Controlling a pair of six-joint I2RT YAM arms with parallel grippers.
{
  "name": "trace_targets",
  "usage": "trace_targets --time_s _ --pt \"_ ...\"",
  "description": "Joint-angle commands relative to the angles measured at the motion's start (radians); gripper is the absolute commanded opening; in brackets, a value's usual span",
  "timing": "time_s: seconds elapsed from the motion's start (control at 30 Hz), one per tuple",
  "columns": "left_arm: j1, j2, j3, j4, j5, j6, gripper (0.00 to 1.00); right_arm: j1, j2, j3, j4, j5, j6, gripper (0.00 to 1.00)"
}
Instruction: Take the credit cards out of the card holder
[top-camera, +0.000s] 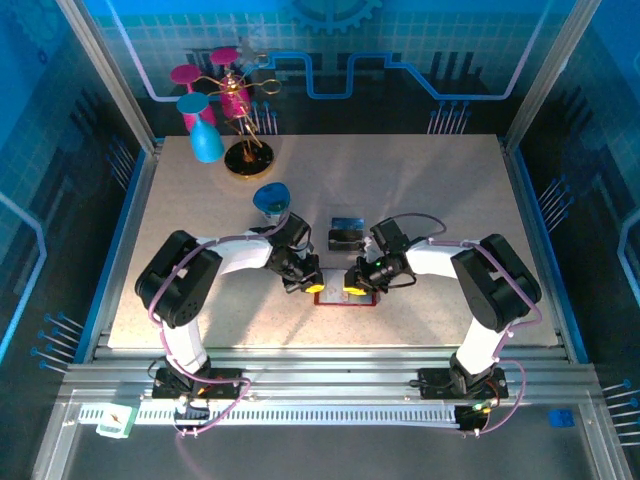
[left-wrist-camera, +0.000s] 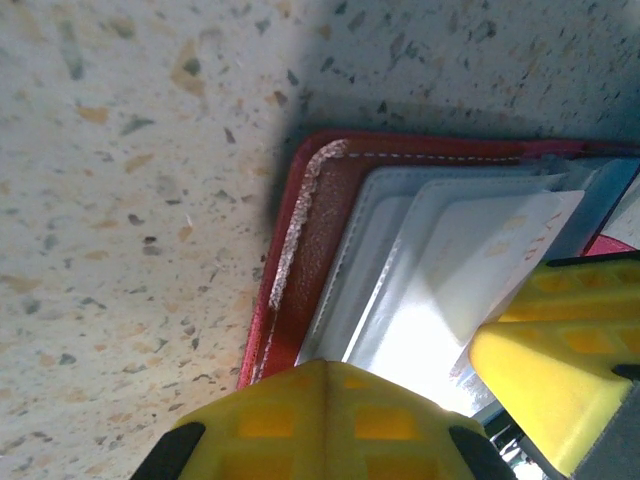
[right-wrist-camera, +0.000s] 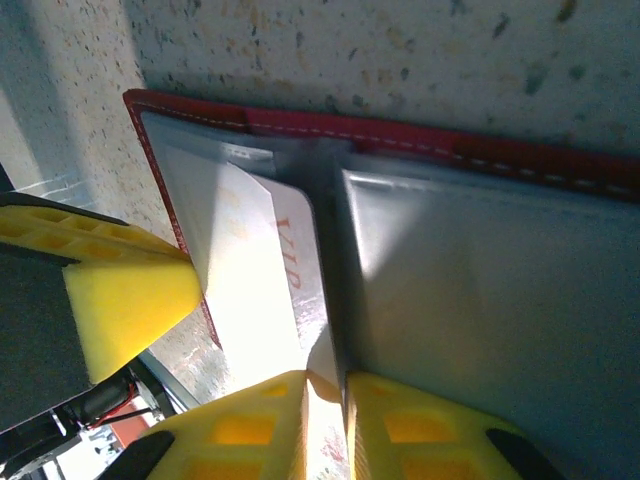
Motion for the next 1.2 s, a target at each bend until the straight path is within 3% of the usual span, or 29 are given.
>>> trace_targets --time_s 0.0,0.67,0.9,1.17 --pt "-0.014 0.035 0.009 -0.07 -0.03 0.035 0.01 -0.016 -0.023 -0.026 0.026 -0.015 0.016 0.16" --pt "-0.016 0.027 0.022 -0.117 -0.054 0.047 0.01 -0.063 -0.068 -0.046 -0.04 -0.007 -0.039 0.11" --pt "-0.018 -0.034 0.06 -0.081 -0.026 0.015 0.08 -0.057 -0.034 -0.044 -0.017 -0.052 -0.042 0.11" --pt "-0.081 0.019 0.114 -0.016 0.029 -0.025 0.12 -0.046 -0.031 -0.045 -0.01 -0.058 -0.038 0.11"
